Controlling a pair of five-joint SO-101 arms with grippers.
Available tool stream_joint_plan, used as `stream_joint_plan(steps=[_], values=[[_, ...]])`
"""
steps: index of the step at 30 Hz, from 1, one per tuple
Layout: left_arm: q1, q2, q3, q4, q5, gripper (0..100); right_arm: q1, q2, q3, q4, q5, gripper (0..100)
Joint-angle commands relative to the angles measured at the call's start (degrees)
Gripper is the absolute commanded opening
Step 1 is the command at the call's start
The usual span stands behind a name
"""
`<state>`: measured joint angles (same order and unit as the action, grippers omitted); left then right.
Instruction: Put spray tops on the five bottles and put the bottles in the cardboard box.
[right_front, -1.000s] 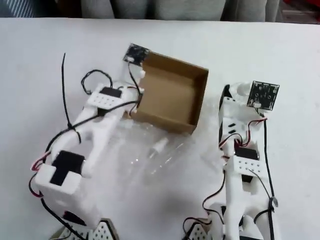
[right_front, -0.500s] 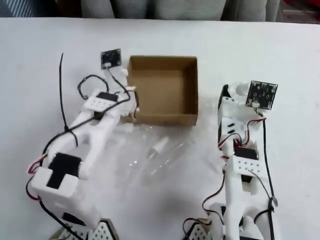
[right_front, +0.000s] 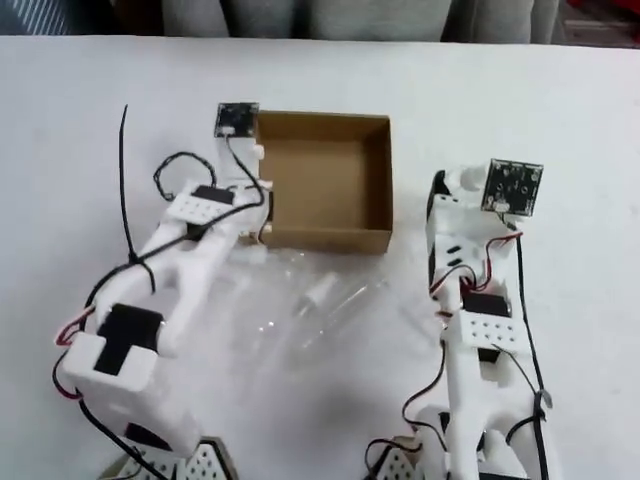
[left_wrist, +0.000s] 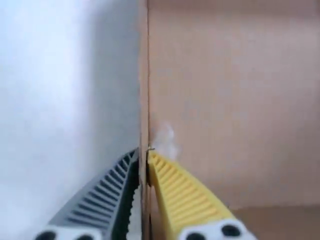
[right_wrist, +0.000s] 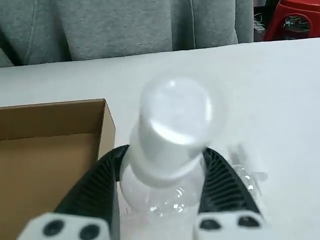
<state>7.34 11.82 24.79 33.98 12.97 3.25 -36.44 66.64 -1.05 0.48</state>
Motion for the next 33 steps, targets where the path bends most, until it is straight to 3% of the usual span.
stream_joint_plan(steps=[1, 8, 15, 20, 25, 33], values=[[-1.1, -5.6, -0.2, -0.3, -2.1, 2, -1.3, -1.6, -4.9, 2.9, 0.3, 1.4], [-0.5, -7.0, -0.2, 0.1, -2.1, 3, -1.5, -1.6, -5.5, 3.5, 0.3, 1.4], [-0.9, -7.5, -0.7, 1.9, 1.4, 23, -1.5, -1.6, -5.5, 3.5, 0.3, 1.4], [-1.0, -16.9, 1.7, 6.3, 1.8, 23, -1.6, -1.1, -8.1, 3.5, 0.3, 1.4], [-1.5, -29.6, 10.0, 5.7, 1.8, 23, -5.0, -1.0, -11.2, 3.5, -0.2, 1.4], [-11.5, -43.5, 24.4, 2.6, 1.9, 23, -14.8, -0.9, -12.7, 2.9, -0.3, 1.4]])
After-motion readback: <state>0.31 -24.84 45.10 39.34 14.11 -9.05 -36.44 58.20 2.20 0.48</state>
